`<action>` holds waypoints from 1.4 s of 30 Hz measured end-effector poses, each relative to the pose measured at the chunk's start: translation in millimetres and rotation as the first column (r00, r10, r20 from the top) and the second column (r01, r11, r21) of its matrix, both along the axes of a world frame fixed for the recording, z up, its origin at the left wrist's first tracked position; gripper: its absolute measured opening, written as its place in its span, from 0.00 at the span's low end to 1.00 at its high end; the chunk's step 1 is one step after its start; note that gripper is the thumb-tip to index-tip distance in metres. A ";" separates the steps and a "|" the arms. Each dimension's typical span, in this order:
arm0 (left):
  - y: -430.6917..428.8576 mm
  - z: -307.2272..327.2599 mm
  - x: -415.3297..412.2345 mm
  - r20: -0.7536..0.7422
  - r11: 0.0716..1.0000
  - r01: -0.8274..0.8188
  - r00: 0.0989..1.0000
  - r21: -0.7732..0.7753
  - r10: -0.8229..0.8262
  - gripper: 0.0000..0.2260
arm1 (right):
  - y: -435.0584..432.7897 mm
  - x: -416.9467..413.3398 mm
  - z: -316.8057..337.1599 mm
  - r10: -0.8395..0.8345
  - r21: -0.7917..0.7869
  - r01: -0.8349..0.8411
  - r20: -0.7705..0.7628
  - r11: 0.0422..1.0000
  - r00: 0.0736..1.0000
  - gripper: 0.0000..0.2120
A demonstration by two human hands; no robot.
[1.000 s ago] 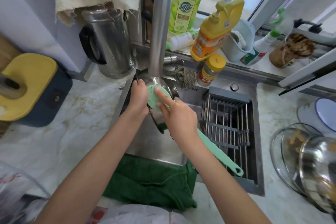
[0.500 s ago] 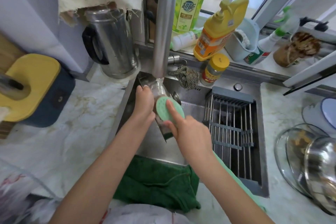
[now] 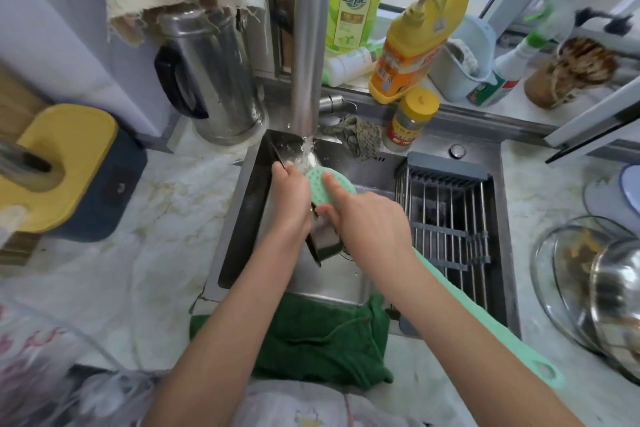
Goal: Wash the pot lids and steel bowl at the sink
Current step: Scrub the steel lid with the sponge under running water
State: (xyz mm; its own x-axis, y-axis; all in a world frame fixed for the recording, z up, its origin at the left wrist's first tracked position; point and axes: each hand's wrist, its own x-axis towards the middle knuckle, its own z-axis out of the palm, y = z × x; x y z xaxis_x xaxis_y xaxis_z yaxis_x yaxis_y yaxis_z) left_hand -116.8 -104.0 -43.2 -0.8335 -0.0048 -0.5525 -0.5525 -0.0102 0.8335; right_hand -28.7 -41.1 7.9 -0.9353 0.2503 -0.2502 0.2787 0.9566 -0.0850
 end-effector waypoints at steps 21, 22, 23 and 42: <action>-8.9 -3.7 2.4 0.058 1.000 0.009 0.998 -0.023 -0.008 0.20 | -3.7 18.1 8.0 0.029 -0.053 -0.026 0.051 0.998 0.998 0.26; -9.4 -4.5 3.5 0.069 1.000 0.010 0.998 -0.023 -0.009 0.21 | -3.2 21.8 8.2 0.036 -0.059 -0.033 0.052 0.998 0.998 0.25; -9.7 -5.6 3.5 0.075 1.000 0.008 0.997 -0.024 -0.006 0.20 | -3.5 22.5 8.0 0.034 -0.063 -0.030 0.048 0.998 0.998 0.25; -47.5 4.0 -34.4 -0.088 0.867 0.463 0.871 -0.183 -0.484 0.16 | 55.5 10.1 -29.4 -0.518 -0.715 0.325 -0.061 0.619 0.853 0.12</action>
State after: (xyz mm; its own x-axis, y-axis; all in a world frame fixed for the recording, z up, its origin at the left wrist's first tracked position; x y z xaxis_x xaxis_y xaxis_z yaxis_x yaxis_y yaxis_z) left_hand -151.2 -151.5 -39.2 -0.8192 0.3334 -0.4665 -0.3481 0.3574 0.8667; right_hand -18.6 14.5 -21.5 -0.8189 0.4917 -0.2960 0.5137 0.3980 -0.7601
